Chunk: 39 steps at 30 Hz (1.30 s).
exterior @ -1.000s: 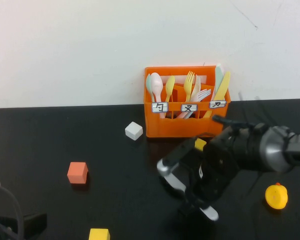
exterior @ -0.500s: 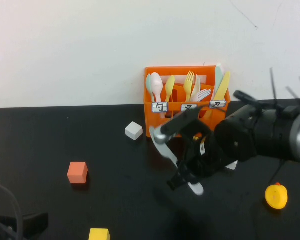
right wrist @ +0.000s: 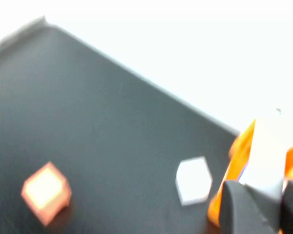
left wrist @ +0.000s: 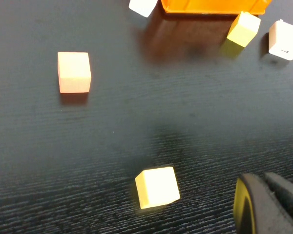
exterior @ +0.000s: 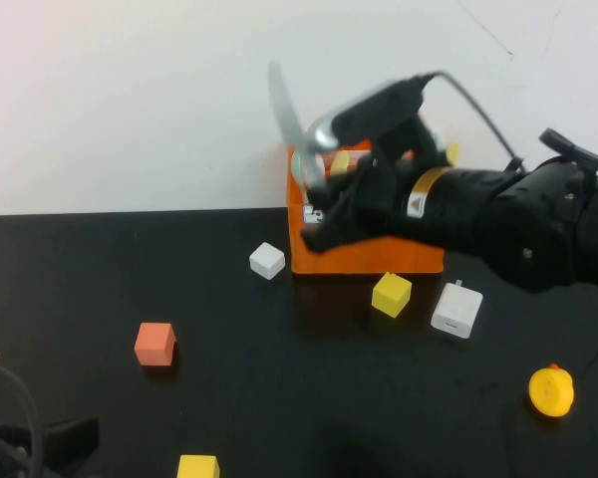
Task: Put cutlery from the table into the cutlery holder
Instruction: Place the knife on the box
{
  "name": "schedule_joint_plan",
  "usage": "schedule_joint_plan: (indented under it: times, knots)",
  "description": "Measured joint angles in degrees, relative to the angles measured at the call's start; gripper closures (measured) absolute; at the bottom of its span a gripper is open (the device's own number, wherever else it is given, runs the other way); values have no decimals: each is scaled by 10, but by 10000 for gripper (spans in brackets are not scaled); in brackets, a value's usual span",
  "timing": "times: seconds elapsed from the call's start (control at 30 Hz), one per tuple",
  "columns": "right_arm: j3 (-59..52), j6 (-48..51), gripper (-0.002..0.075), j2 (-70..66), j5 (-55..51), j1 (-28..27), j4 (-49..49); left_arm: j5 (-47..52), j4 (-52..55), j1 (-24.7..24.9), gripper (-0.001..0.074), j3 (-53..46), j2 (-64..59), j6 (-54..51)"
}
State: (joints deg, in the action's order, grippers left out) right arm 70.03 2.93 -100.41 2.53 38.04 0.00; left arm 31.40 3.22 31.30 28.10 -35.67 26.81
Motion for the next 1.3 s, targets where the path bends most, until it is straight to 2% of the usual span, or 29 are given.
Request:
schedule_joint_plan:
  times: [0.2, 0.5, 0.63, 0.93, 1.3]
  knots:
    - [-1, 0, 561, 0, 98, -44, 39, 0, -10, 0, 736, 0, 0, 0]
    - [-1, 36, 562, -37, 181, -100, 78, 0, -13, 0, 736, 0, 0, 1]
    - [-1, 57, 562, -74, 247, -112, 86, -2, -14, 0, 736, 0, 0, 1]
    - [-1, 104, 562, -141, 314, -137, 106, -2, -14, 0, 737, 0, 0, 1]
    - [-1, 113, 562, -186, 337, -140, 108, -2, -7, 0, 736, 0, 0, 1]
